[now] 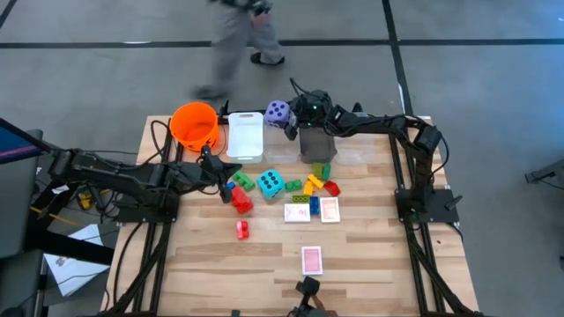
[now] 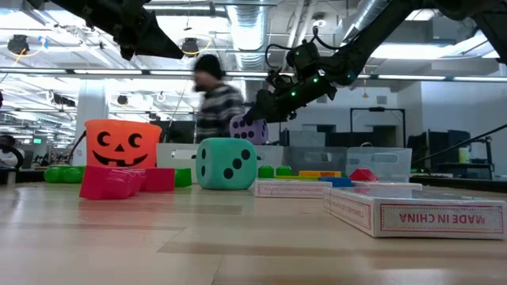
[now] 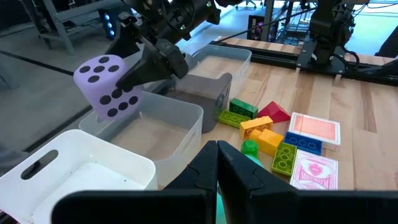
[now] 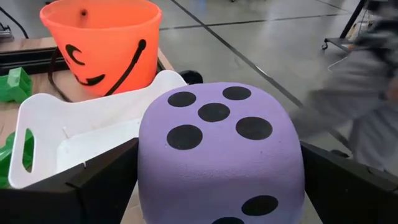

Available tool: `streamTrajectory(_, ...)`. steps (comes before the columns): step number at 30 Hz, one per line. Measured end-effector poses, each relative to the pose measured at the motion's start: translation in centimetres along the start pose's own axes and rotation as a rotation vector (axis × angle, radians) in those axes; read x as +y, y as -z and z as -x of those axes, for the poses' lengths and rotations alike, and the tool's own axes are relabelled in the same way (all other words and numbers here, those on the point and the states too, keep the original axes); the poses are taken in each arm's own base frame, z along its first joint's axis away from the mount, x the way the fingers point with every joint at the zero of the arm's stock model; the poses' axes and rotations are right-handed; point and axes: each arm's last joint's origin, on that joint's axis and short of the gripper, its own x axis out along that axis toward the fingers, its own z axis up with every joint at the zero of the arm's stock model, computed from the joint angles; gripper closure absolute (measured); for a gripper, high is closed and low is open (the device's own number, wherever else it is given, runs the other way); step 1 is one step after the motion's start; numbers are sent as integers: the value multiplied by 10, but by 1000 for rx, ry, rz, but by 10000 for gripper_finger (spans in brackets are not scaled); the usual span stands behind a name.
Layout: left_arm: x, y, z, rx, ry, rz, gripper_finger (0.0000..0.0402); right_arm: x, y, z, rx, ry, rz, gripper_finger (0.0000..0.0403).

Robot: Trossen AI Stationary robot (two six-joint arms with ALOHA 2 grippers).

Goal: Pick & Place Toys
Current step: Put the purple dice into the left transparent bin

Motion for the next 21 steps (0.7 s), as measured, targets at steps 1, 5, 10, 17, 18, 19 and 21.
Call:
streamTrajectory(1,0,0,0,0,0,0,402,0,0,0,3,-3,4,3)
streamTrajectory(5,0,0,0,0,0,0,402,2,3,0,21,-54,22,3)
streamTrajectory(10,0,0,0,0,0,0,402,1,6,0,56,-57,17,3)
streamTrajectory(17,0,0,0,0,0,0,402,-2,2,0,24,18,-3,3)
streamTrajectory(18,0,0,0,0,0,0,402,-2,2,0,19,27,-3,3)
streamTrajectory(19,0,0,0,0,0,0,402,-2,2,0,18,27,-3,3)
streamTrajectory(21,0,0,0,0,0,0,402,-2,1,0,13,27,-2,3)
